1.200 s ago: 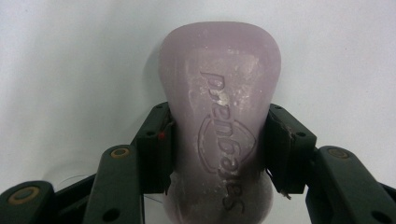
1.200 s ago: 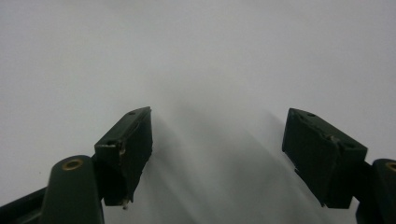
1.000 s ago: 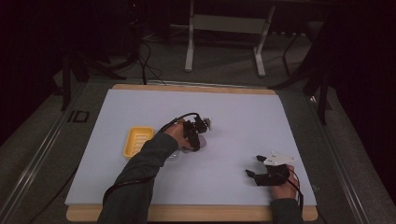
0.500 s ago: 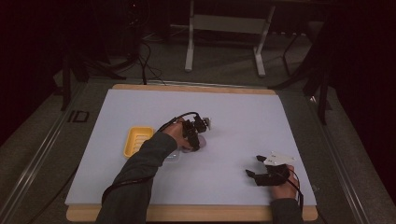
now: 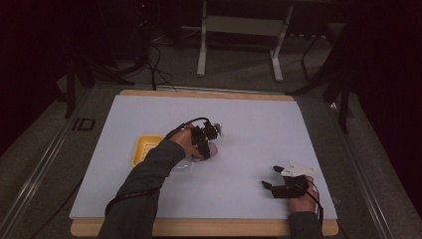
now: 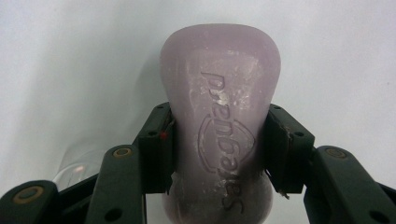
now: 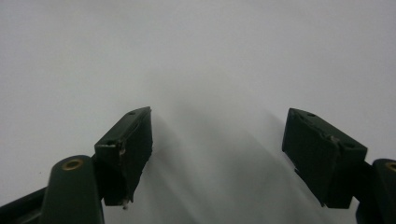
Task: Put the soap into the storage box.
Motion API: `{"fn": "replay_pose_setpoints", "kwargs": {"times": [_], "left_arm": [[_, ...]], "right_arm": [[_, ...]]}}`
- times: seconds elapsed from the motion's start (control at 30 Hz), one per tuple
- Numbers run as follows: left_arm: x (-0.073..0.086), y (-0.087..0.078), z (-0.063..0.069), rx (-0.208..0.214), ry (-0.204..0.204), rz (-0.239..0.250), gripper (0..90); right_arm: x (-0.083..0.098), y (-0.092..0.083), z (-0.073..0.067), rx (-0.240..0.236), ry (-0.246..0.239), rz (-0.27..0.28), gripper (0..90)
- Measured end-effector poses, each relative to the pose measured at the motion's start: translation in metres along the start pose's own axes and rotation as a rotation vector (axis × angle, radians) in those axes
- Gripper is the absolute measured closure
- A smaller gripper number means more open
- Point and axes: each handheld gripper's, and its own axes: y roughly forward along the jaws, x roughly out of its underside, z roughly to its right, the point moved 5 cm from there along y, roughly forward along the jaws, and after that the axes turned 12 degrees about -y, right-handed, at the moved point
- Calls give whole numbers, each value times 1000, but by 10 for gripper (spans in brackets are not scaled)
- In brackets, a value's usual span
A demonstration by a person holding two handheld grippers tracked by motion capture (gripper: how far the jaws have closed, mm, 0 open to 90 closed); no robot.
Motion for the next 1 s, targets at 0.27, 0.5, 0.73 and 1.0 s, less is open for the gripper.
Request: {"fn": "replay_pose_setpoints", "kwargs": {"times": [0.27, 0.5, 0.73, 1.0], "left_arm": [[6, -8, -6, -15, -11, 3, 499], [13, -15, -10, -17, -30, 19, 499], [19, -23, -14, -23, -40, 27, 499], [25, -30, -20, -33, -60, 42, 499]], "right_arm": [[0, 0, 0, 0, -1, 0, 240], [0, 0, 0, 2, -1, 1, 240], [0, 0, 0, 2, 1, 4, 240], [0, 0, 0, 3, 2, 6, 241]]}}
